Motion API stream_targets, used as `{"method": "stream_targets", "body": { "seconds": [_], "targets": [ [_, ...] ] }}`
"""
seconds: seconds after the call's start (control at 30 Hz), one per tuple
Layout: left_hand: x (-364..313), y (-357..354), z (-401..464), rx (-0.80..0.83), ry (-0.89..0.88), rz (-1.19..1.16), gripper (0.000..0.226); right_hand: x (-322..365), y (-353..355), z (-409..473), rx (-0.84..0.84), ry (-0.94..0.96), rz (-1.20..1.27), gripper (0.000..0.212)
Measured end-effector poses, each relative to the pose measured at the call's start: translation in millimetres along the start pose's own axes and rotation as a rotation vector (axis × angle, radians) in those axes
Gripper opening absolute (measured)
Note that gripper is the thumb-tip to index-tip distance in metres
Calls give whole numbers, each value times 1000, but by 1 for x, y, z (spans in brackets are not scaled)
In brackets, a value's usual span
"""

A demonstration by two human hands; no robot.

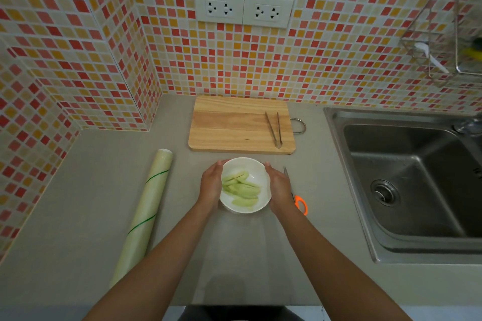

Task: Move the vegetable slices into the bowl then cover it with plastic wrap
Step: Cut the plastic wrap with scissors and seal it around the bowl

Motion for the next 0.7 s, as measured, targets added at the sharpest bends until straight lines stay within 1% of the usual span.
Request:
{"method": "stream_targets", "body": {
  "seconds": [0.2, 0.33, 0.4, 0.47, 0.53, 0.7],
  "targets": [
    [2, 0, 2, -25, 21, 10, 37, 1, -3, 1, 15, 19, -24, 23],
    [4, 4, 4, 17, 43, -14, 38, 4, 0, 3, 49, 30, -54, 26],
    [6, 9, 6, 20, 54, -37, 44, 7, 4, 4, 49, 43, -37, 31],
    [7, 16, 7, 0, 62, -84, 53, 9, 9, 5, 60, 45, 16, 44],
    [7, 22, 8, -16, 66, -124, 59, 11, 13, 4, 80, 43, 48, 52],
    [7, 24, 3, 1, 67, -182, 66, 12, 13, -3, 102, 10, 121, 59]
  ]
}}
Point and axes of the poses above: each hand's wrist, its own z-axis towards the middle knuckle, its own y-axis out of the back of the hand, x = y × z, the point moved 1 cm from there along z, towards the middle knuckle, and after that the axes turned 14 degrees about z, right-handed, at the moved point
